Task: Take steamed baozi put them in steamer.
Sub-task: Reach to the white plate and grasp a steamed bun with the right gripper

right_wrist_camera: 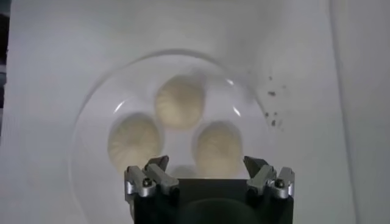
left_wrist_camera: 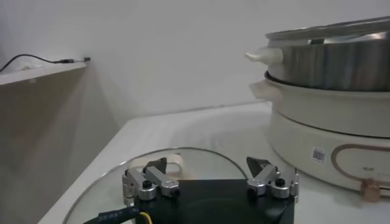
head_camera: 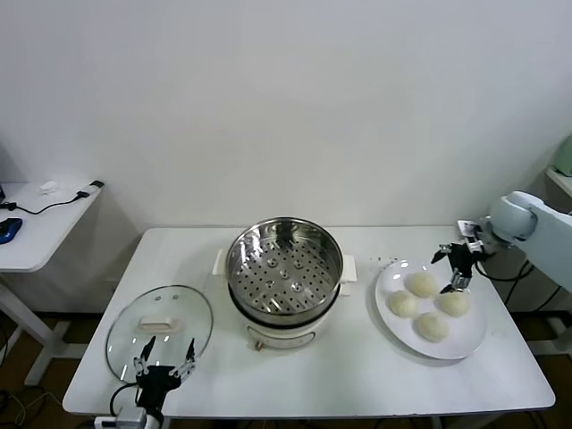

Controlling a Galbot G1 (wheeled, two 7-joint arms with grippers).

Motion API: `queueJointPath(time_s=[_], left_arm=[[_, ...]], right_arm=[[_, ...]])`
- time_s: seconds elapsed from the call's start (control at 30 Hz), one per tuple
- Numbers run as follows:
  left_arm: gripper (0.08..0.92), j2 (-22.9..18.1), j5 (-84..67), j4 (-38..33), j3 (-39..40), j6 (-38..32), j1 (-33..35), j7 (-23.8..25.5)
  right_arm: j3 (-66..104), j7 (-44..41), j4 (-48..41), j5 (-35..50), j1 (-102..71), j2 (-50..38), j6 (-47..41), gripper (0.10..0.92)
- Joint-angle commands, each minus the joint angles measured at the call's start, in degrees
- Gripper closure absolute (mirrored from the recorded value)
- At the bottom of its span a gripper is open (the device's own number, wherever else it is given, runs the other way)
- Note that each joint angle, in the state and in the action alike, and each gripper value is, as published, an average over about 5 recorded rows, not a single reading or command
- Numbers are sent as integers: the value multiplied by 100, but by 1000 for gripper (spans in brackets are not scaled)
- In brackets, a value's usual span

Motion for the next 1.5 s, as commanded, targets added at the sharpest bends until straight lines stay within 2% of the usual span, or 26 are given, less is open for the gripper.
queueJointPath(time_s=[0.03,1.0,1.3,1.5], left_arm=[[177,-41,26,151,7,-39,-38,2],[177,-88,75,207,13,-101,8,-1],[177,-102,79,196,7,-101,17,-5],[177,-100,80,177,-9,-103,32,-15]], right_arm=[[-568,95,-953,5,124,822,-146,203],[338,496,-1678,-605,-692,1319,-226,205],[353,444,-1569,-673,-653,1299,-263,359],[111,312,-834,-456,-131,979,-279,419]])
